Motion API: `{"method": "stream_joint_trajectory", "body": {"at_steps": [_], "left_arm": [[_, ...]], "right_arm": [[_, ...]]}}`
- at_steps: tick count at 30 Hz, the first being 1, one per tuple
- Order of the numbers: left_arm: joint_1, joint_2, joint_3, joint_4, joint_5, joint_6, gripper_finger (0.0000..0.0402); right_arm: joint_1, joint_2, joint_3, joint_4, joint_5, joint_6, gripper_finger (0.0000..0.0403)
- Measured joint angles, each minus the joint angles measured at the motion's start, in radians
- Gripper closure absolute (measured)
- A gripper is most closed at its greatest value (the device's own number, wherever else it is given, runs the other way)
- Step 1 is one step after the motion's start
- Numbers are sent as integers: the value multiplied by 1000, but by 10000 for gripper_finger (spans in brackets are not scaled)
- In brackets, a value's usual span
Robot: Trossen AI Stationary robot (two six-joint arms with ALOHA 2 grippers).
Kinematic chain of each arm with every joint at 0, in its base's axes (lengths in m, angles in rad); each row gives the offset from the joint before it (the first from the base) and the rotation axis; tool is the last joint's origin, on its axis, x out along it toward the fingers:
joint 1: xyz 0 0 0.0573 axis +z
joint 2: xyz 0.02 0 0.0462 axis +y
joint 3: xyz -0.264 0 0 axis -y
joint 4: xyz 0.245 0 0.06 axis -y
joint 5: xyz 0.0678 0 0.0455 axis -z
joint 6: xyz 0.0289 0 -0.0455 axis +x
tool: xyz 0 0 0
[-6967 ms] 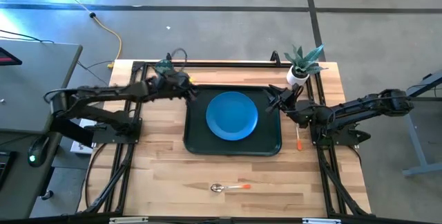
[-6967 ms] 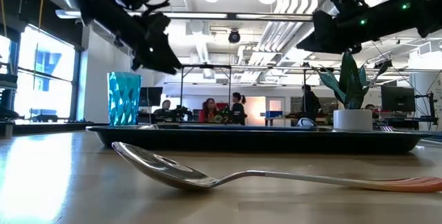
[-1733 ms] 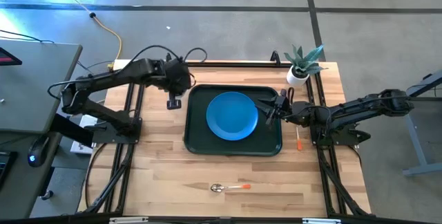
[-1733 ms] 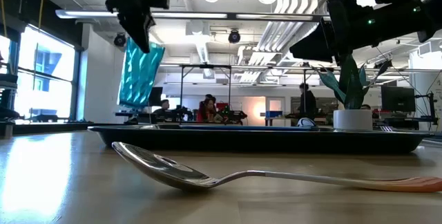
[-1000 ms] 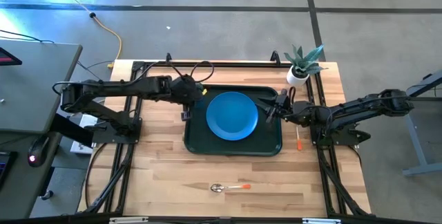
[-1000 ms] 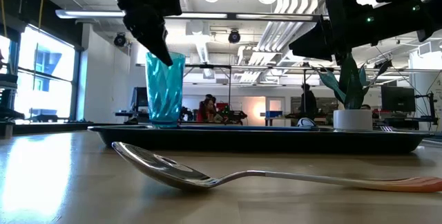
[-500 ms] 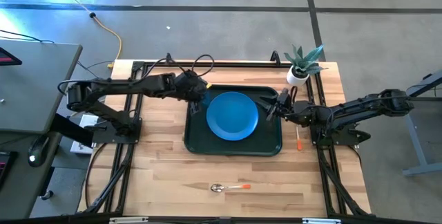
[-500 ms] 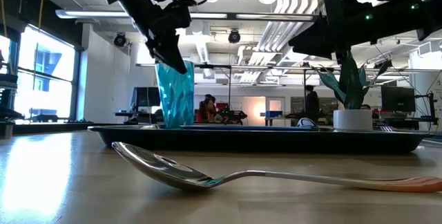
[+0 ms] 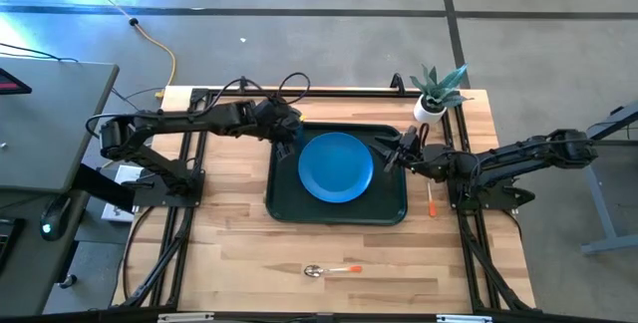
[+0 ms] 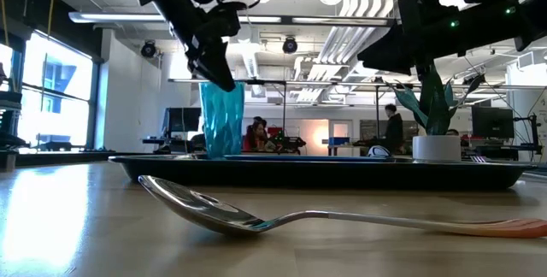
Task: Pick and place plate/cup/fork/spoon on tray
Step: Put the blue cup on the dark green tray to the top left of the blue plate
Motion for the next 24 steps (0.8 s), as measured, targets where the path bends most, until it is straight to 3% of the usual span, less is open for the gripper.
{"method": "stream_joint_trajectory", "body": {"at_steps": [13,24], "left_arm": [[0,0,42,-7,-3,22,234],[-3,-9,44,-6,-29,41,222]], "right_arm": [[0,0,0,-12,8,7,263],[1,0,0,-38,38,23,263]]}}
